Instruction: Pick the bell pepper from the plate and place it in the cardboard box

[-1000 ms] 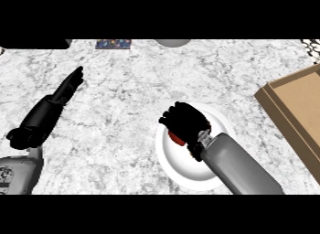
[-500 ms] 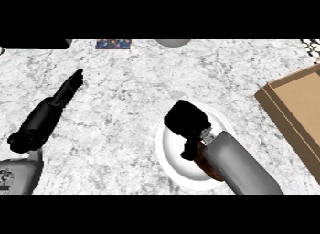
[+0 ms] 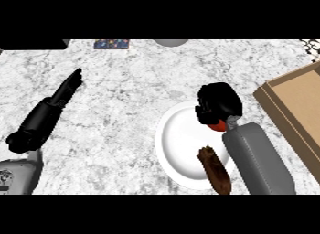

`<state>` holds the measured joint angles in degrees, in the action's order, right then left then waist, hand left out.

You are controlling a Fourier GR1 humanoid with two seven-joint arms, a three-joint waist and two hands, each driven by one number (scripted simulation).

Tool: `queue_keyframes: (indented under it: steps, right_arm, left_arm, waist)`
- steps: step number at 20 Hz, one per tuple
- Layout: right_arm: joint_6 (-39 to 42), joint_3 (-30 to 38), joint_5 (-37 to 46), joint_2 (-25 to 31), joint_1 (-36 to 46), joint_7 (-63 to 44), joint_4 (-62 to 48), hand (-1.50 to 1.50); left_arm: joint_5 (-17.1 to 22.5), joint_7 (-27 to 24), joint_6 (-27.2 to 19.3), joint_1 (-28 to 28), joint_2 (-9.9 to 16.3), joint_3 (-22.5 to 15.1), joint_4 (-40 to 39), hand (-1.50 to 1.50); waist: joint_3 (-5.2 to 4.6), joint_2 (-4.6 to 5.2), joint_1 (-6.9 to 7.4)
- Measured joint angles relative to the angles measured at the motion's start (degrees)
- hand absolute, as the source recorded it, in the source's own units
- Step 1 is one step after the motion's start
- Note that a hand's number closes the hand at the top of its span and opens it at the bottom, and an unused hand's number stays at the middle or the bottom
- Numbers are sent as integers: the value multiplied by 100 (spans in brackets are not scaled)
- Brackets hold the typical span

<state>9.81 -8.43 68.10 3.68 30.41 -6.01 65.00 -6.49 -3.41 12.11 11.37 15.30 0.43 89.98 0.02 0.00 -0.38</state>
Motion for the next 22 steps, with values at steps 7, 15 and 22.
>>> queue_keyframes:
  steps: [7,15,22]
  right_arm:
    - [111,-35,287,100,138,-595,1248,150]
    - [403,680,305,186,281,-1694,2870,150]
    - [299,1965,34,623,573,-2313,3210,150]
  left_arm:
    - [-77,34,2,109,-52,17,-125,0]
    - [-60,109,36,34,-58,61,0,0]
    - [-94,58,49,-24,-105,39,43,0]
  waist:
    - [-3,-19,-16]
    - [-3,-41,-42]
    - [-2,-16,-1]
